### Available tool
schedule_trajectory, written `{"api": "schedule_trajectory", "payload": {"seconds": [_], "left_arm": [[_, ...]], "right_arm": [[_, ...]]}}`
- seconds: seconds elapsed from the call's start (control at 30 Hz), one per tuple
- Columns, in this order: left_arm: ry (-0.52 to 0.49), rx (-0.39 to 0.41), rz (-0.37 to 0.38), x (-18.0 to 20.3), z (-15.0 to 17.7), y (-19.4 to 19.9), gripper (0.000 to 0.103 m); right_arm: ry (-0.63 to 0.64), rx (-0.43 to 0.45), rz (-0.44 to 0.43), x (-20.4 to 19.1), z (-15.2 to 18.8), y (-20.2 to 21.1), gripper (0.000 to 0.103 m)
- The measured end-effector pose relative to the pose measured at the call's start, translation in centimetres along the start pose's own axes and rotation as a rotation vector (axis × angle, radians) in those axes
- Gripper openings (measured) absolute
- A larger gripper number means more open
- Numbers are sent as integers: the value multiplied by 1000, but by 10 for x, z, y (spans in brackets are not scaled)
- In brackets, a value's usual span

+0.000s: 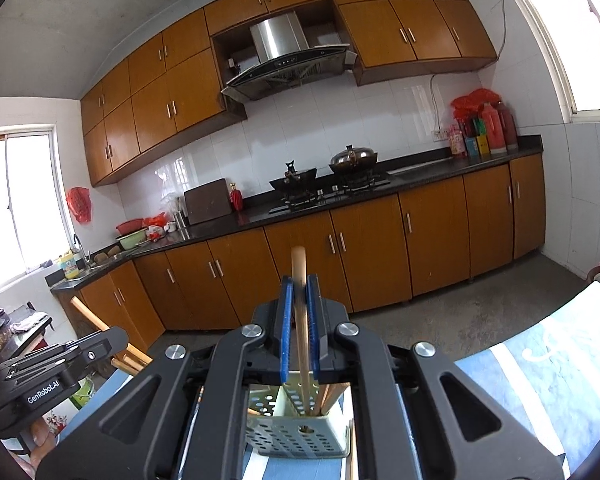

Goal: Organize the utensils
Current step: 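Drop both chopsticks into the green holder by opening both grippers, then move both open grippers back to the last chopsticks on the cloth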

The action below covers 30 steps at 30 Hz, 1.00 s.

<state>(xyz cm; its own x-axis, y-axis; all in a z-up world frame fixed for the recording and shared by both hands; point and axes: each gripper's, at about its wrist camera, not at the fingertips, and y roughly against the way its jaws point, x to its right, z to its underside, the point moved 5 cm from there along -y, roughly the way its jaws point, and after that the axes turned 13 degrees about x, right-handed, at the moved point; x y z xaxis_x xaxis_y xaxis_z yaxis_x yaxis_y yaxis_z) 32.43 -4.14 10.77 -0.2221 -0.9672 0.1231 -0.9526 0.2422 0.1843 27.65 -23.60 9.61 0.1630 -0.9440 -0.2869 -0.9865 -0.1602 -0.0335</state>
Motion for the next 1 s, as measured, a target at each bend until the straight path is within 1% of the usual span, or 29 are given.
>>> {"api": "schedule_trajectory", "payload": {"seconds": [0.07,0.1,0.2,0.3,0.4,0.43,0.5,0.6,0.73,0.83,0.93,1.0], "left_arm": [[4,6,-3,-1,-2,5,13],[5,10,-6,-1,-3,7,15],[13,22,-14,-2,-6,17,16],[25,36,-19,-6,-9,32,18],[27,47,-32,-10,-5,54,22],[26,48,-38,-12,-3,60,22],[24,39,-59,-19,8,74,22],[25,7,-89,-29,30,89,23],[0,-73,-155,-46,75,96,23],[-26,-145,-213,-58,111,94,23],[-8,-242,-235,-71,149,91,25],[15,-290,-240,-76,168,89,27]], "right_arm": [[-3,7,5,1,-3,4,31],[-1,12,8,2,-5,7,32],[6,22,17,4,-10,19,32],[13,27,37,11,-13,36,35],[20,11,65,23,-8,55,37],[24,-2,77,28,-5,60,37],[35,-39,106,38,9,70,37],[44,-123,149,54,37,81,37],[64,-257,187,66,88,88,37],[73,-368,168,61,125,90,37],[87,-459,122,47,157,88,37],[93,-520,84,37,174,84,37]]}}
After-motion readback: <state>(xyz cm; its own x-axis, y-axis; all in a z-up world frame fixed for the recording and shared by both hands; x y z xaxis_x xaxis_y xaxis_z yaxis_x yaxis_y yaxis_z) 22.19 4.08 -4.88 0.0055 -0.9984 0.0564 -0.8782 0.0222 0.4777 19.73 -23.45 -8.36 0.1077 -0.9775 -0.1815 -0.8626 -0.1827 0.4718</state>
